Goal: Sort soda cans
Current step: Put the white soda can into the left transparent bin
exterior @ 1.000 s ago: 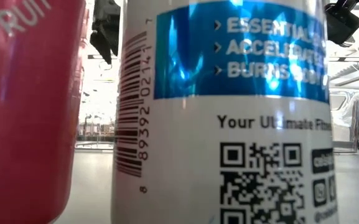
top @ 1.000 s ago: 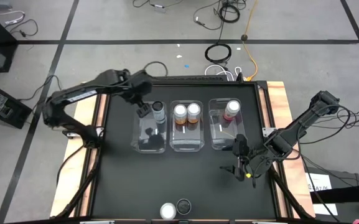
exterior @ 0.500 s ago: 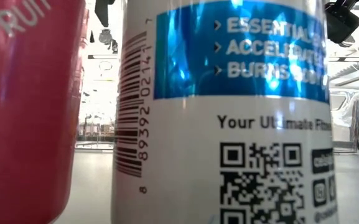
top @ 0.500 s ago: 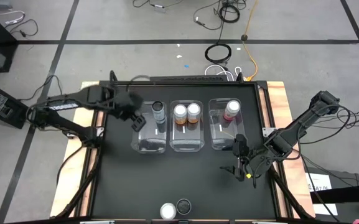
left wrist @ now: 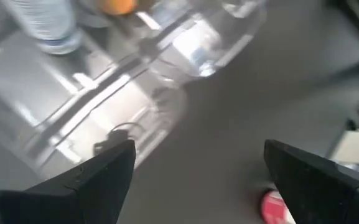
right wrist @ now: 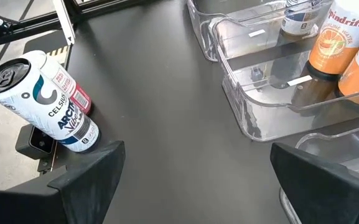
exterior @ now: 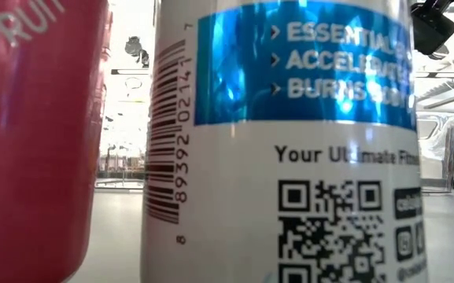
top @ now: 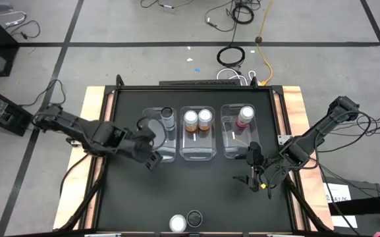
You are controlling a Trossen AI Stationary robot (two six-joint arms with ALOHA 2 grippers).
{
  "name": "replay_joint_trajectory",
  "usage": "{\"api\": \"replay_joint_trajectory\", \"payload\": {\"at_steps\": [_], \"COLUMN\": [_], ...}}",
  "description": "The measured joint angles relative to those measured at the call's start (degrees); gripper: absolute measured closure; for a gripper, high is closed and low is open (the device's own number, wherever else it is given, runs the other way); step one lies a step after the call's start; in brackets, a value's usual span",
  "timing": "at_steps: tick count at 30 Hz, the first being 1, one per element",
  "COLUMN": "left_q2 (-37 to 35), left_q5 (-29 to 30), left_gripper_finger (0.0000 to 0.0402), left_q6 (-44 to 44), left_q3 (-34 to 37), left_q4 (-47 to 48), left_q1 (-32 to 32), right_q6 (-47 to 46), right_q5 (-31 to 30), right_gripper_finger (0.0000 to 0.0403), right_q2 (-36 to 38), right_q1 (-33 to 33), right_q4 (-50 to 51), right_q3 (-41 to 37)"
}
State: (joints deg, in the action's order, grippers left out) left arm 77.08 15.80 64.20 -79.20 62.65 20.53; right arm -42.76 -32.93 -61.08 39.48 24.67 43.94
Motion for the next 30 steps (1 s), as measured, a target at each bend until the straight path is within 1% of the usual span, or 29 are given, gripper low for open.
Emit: {"api": "replay_joint_trajectory", "payload": {"at_steps": [6, 14, 16, 19, 26, 30], "left_q2": [2.68, 4.83, 5.21, 5.87, 7.08, 7.08], "left_q5": [0.12, 0.22, 1.09, 3.1, 3.44, 7.12], "left_gripper_finger": [0.0037, 0.0037, 0.0037, 0.0037, 0.0037, 0.0037], "left_q6": [0.05, 0.07, -0.02, -1.73, -1.99, -1.7], "left_q3": [0.0, 0.02, 0.02, 0.02, 0.02, 0.02], "left_q4": [-6.37, -6.45, -6.61, -6.6, -6.68, -6.75], "left_q1": [4.02, 6.78, 7.5, 7.96, 8.0, 7.18], "right_q6": [0.0, 0.0, 0.0, -0.01, -0.02, -0.79], "right_q5": [0.0, 0.0, 0.0, 0.02, 0.0, 0.01], "right_gripper_finger": [0.0009, 0.0009, 0.0009, 0.0009, 0.0009, 0.0009], "right_q2": [0.0, 0.0, 0.0, 0.0, 0.0, -0.01], "right_q1": [-0.01, 0.0, -0.01, -0.02, -0.01, -0.01], "right_q4": [0.03, 0.0, 0.0, 0.0, -0.03, -0.39], "right_q3": [-0.01, 0.0, 0.0, 0.0, 0.0, 0.0]}}
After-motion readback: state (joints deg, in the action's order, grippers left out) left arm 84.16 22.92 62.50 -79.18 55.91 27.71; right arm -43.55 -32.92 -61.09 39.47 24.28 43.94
